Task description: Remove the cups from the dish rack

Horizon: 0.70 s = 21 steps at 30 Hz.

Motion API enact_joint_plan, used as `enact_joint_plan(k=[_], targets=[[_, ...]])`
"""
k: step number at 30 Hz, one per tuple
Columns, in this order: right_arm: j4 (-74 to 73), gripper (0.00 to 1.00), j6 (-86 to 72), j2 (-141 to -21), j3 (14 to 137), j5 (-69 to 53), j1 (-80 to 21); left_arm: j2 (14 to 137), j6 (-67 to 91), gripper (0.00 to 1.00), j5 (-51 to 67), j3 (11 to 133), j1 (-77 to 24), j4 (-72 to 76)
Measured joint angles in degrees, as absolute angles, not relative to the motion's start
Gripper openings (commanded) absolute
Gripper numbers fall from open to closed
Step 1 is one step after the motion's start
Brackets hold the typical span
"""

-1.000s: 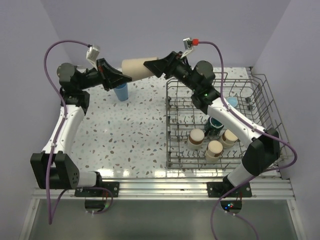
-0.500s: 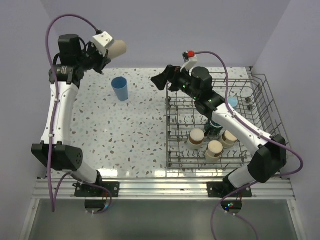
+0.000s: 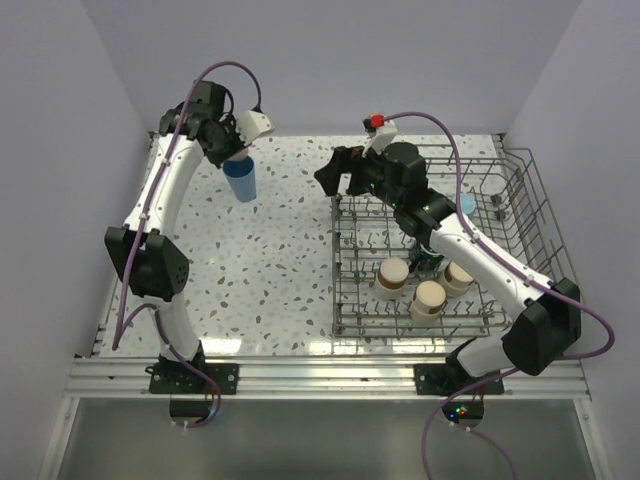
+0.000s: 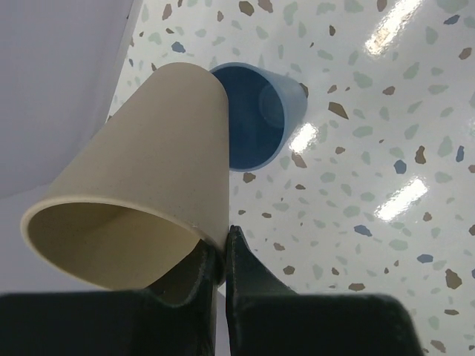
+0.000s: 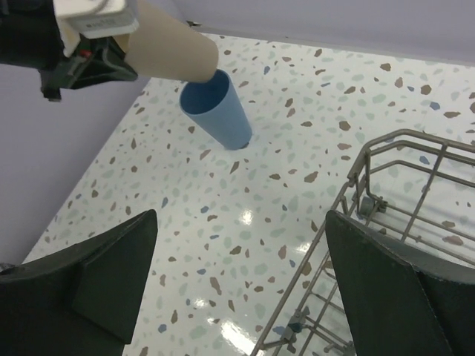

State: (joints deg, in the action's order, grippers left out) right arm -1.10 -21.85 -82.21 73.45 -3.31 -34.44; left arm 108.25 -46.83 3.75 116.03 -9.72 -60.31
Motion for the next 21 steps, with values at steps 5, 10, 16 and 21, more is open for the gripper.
enact_joint_plan(k=[5,10,16,21], targets=[[-3.25,0.98,-19.46,-81.67,72.55,-2.04,-34.46,108.75,-49.08,0.0,1.17,118.26,-9.74,-62.11],[-3.46,0.98,-18.37,-81.67,72.53,-1.96,-34.44,108.92,-50.85,0.0,0.54,118.28,-9.98,-64.55],[-3.49,0.98,-17.96,-81.67,72.36,-1.96,-34.44,109.97,-52.12,0.0,0.62,118.3,-10.96,-67.48],[-3.9,0.98,-17.96,-81.67,71.88,-1.98,-34.44,111.77,-53.21,0.0,0.73,118.43,-11.75,-68.01]])
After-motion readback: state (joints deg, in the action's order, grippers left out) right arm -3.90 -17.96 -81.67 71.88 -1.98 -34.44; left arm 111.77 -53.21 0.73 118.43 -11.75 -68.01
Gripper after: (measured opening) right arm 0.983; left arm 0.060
